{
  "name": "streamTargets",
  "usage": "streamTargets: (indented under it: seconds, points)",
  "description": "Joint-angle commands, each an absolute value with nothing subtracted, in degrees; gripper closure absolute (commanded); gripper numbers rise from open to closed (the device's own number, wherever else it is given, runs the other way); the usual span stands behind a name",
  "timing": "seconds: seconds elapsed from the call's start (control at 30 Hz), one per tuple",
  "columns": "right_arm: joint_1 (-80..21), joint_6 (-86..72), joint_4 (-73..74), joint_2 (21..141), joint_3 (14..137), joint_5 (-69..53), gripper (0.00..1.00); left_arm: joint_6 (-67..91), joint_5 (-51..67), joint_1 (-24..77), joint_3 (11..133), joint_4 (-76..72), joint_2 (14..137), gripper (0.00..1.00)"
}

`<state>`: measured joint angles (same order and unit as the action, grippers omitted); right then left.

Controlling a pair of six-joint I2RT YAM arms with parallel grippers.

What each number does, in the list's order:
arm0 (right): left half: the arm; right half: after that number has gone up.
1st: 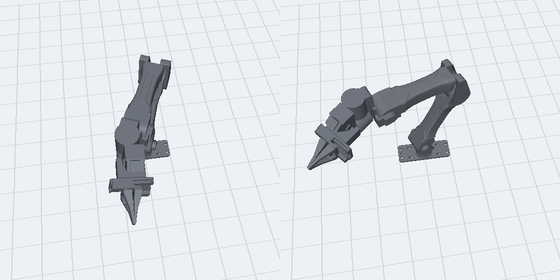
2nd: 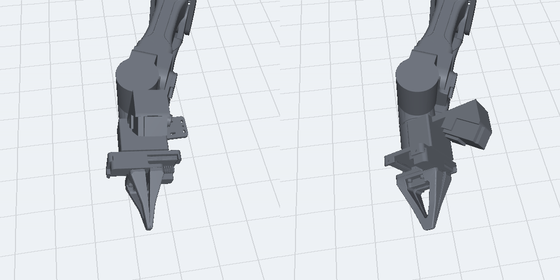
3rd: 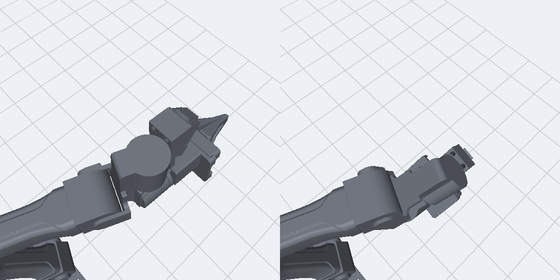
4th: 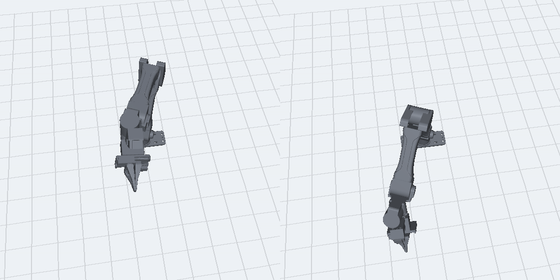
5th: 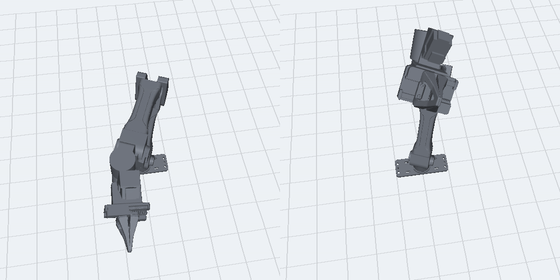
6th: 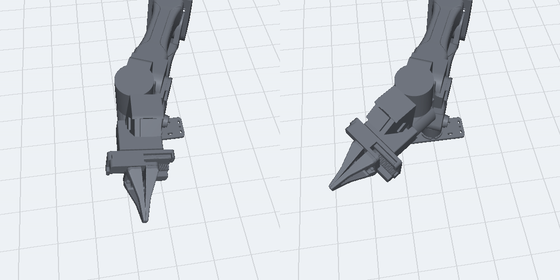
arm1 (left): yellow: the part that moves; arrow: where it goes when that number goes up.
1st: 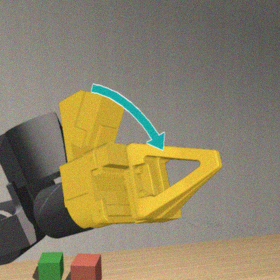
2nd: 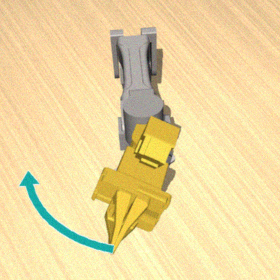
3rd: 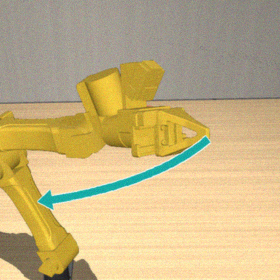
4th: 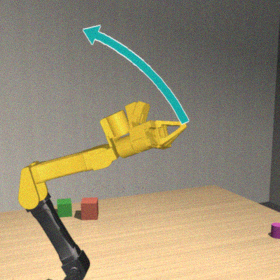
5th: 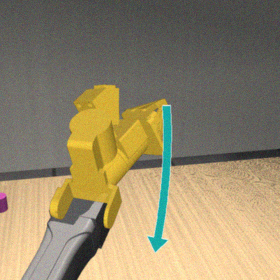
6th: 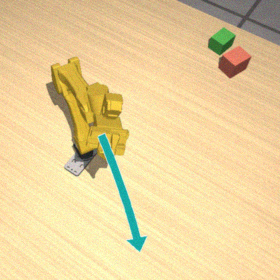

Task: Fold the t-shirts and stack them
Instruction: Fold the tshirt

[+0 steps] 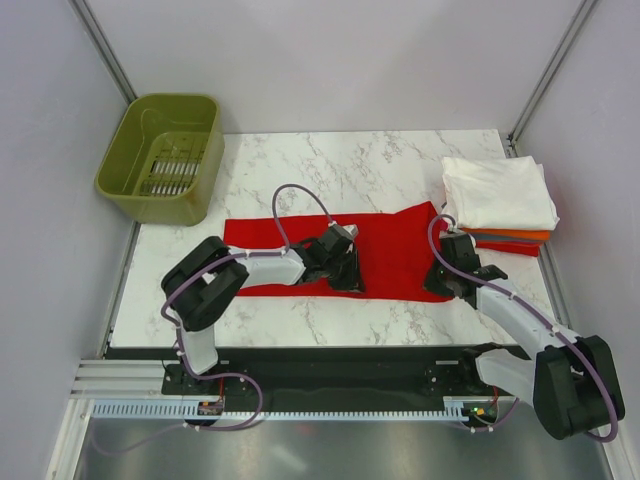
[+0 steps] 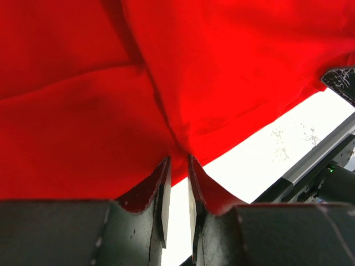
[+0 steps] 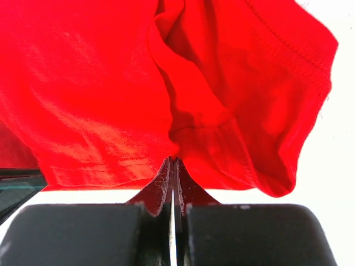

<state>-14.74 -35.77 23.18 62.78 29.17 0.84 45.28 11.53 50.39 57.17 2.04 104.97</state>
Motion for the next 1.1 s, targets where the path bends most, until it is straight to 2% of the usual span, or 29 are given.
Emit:
streamTargets:
  seconds: [0.0, 0.23, 0.57, 0.77, 0.87, 0.9, 0.97, 1.07]
  points:
    - [-14.50, -35.68, 23.20, 61.44, 30.06, 0.18, 1.00, 47.37, 13.36, 51.24, 60.20, 0.71, 106.69, 0.75]
    - [-14.50, -35.42, 23.73, 60.82, 30.15, 0.17, 1.00, 48.60, 13.27, 51.77, 60.47, 0.35, 107.05, 0.65]
    - [-14.41, -35.16, 23.99, 60.64, 30.41, 0.44, 1.00, 49.22, 13.18, 51.68, 61.43, -1.85, 107.31, 0.67]
    - [-14.50, -35.33, 24.34, 60.21, 30.41, 0.18, 1.00, 49.75, 12.83, 52.03, 61.70, -2.02, 108.81, 0.74]
    - [-14.50, -35.33, 24.78, 59.50, 30.59, 0.18, 1.00, 49.83, 12.57, 52.21, 61.35, -2.37, 108.90, 0.82]
    - [-14.41, -35.25, 25.05, 59.33, 30.85, 0.18, 1.00, 49.66, 12.57, 52.21, 61.26, -2.37, 108.81, 0.90]
    - [-14.41, -35.16, 26.18, 58.89, 31.29, 0.17, 1.00, 49.40, 11.96, 52.12, 60.74, -2.29, 107.76, 0.97]
    - [-14.50, -34.81, 28.03, 57.92, 32.52, 0.17, 1.00, 48.69, 10.64, 52.12, 60.47, -0.80, 105.65, 0.98]
